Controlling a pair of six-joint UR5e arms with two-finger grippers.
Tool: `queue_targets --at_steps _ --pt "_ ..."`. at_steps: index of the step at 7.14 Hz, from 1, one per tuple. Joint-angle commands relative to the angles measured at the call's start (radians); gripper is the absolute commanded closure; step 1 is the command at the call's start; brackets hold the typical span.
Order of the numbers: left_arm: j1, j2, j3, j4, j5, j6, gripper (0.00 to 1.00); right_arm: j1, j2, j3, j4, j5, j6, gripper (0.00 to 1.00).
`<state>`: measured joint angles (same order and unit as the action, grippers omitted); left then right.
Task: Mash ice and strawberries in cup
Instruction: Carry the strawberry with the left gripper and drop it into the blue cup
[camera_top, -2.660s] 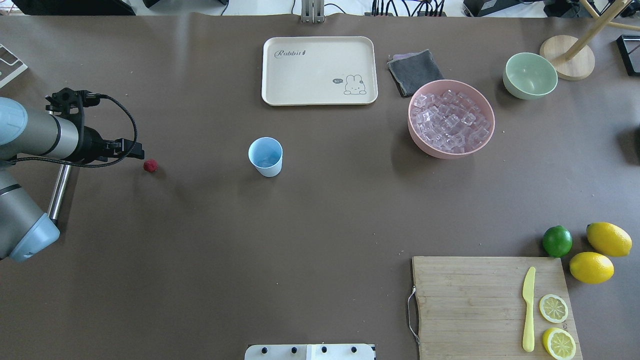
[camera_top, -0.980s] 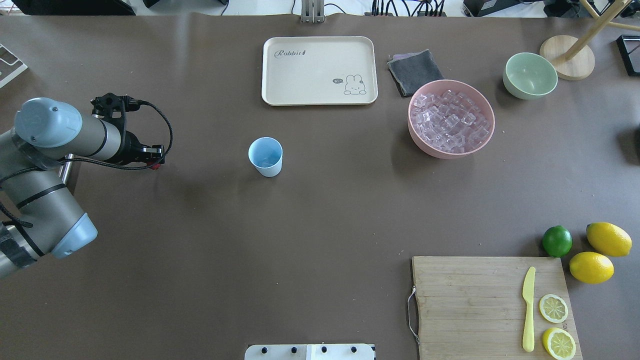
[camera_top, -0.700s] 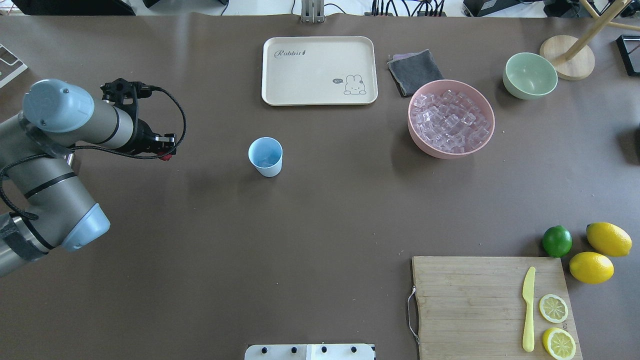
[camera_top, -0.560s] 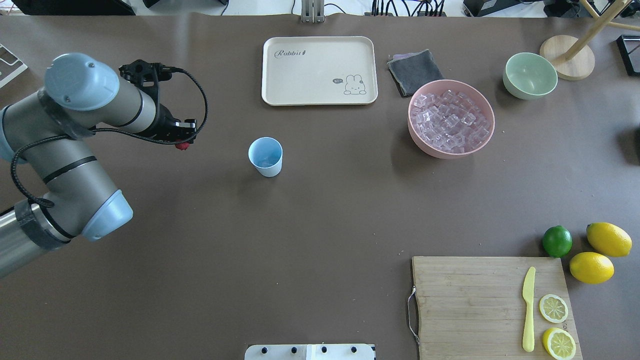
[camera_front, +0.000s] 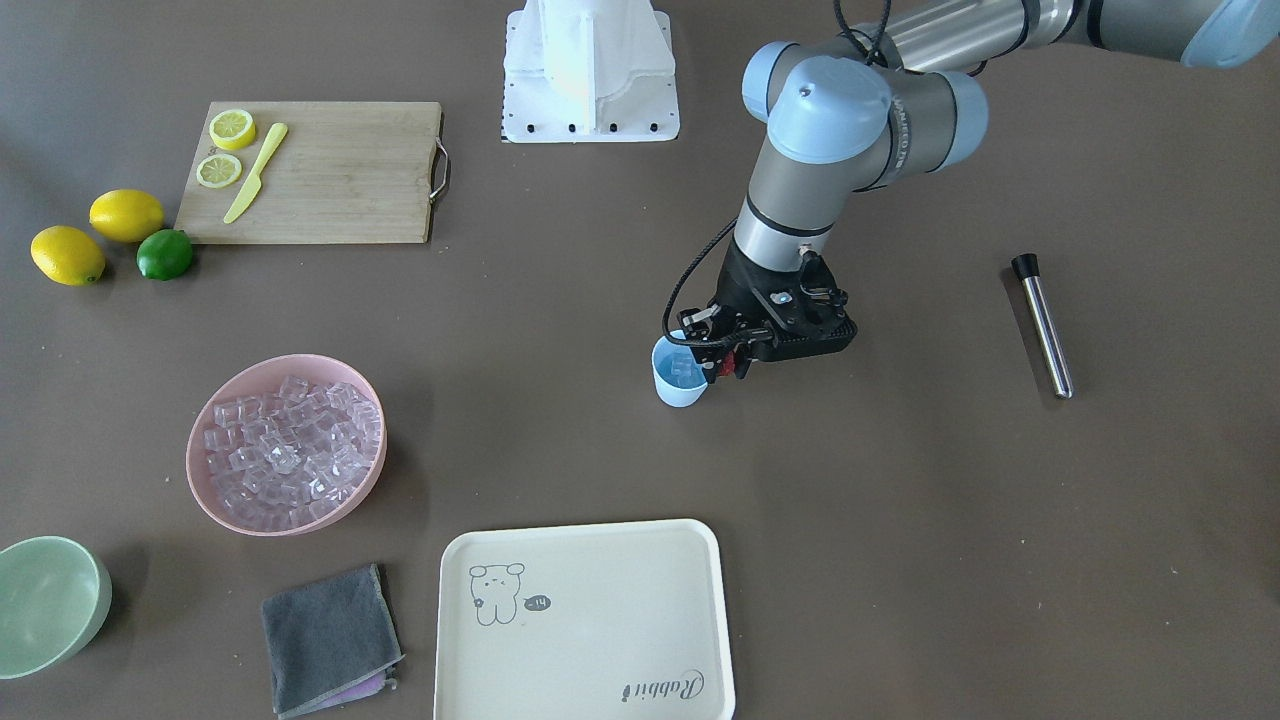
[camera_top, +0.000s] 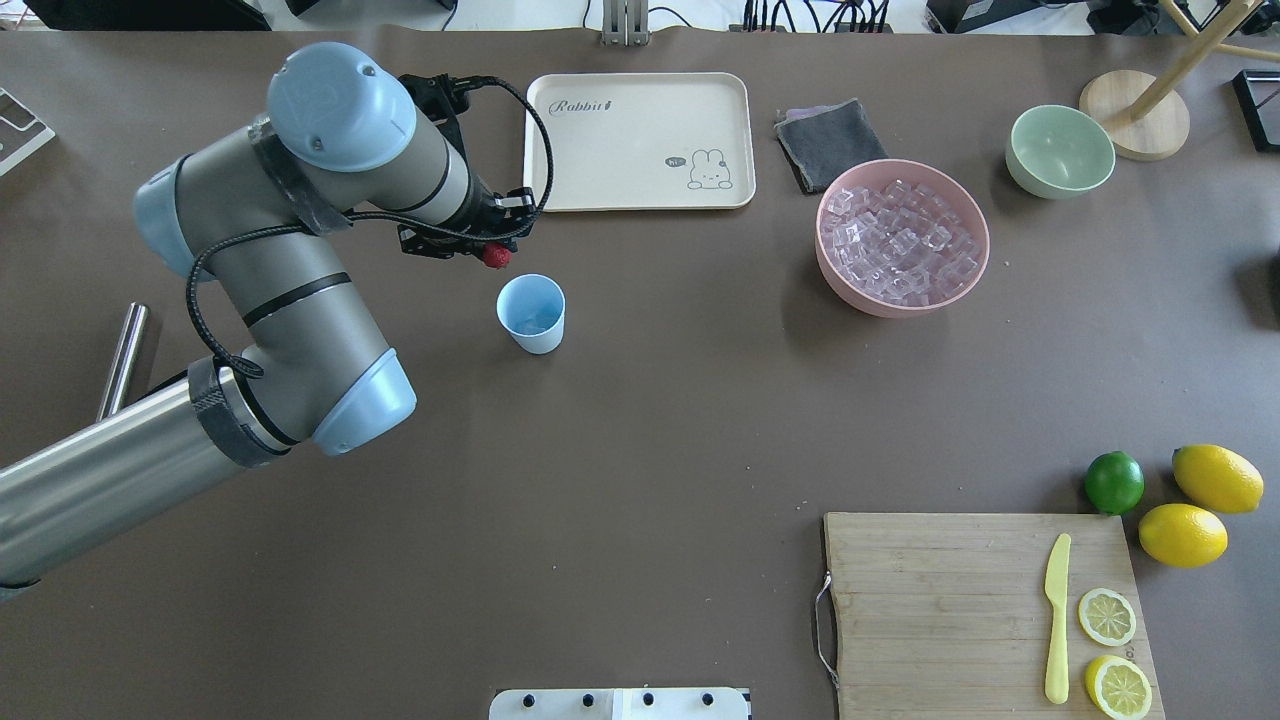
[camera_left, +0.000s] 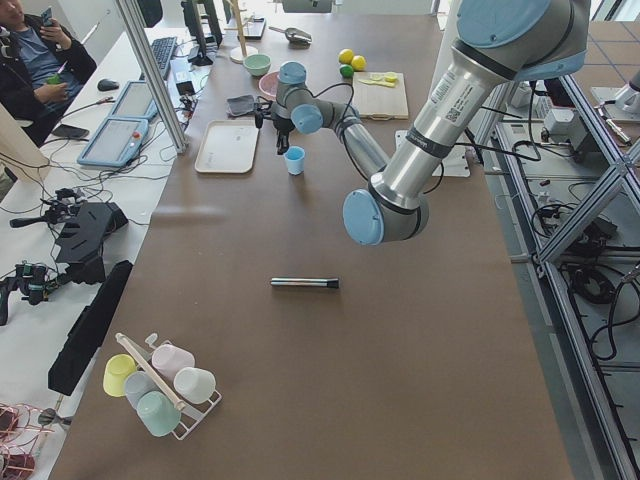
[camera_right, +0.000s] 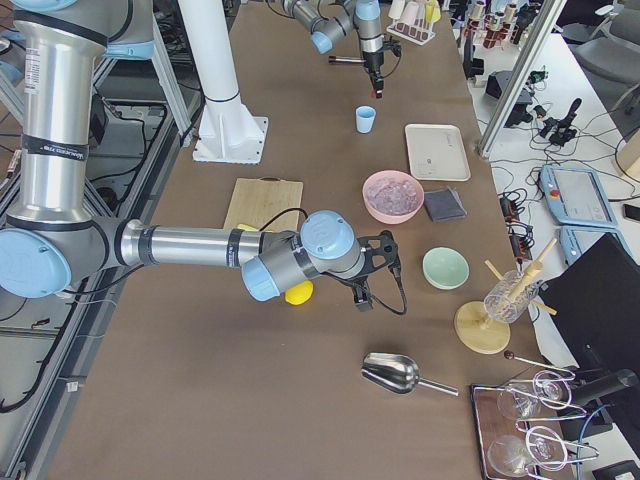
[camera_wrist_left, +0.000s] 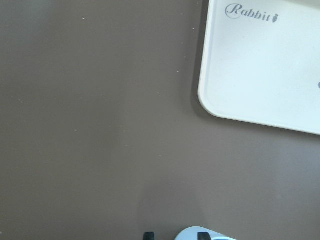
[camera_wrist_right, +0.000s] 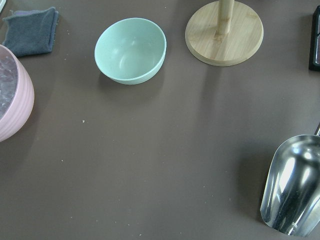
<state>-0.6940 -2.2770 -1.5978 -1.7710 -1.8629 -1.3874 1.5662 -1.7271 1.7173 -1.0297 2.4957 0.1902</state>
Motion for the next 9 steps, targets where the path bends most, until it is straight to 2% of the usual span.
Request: queue_targets --at_steps 1,2,6,9 --pt "0.03 0.008 0.027 -0.062 0.033 -0.048 0.58 0.0 -0.002 -0.001 0.0 0.0 0.0 0.02" --pt "0.033 0.016 0.015 -0.055 0.031 -0.05 0.03 0.0 -0.002 -0.001 0.0 0.0 0.0 0.02" --pt "0.034 0.097 -0.057 -0.051 0.03 -0.039 0.02 0.0 -0.005 -0.001 0.0 0.0 -0.001 0.02" --pt "-0.067 0.414 -0.178 -0.076 -0.047 0.19 0.03 0.0 -0.006 0.001 0.002 0.002 -0.002 0.02"
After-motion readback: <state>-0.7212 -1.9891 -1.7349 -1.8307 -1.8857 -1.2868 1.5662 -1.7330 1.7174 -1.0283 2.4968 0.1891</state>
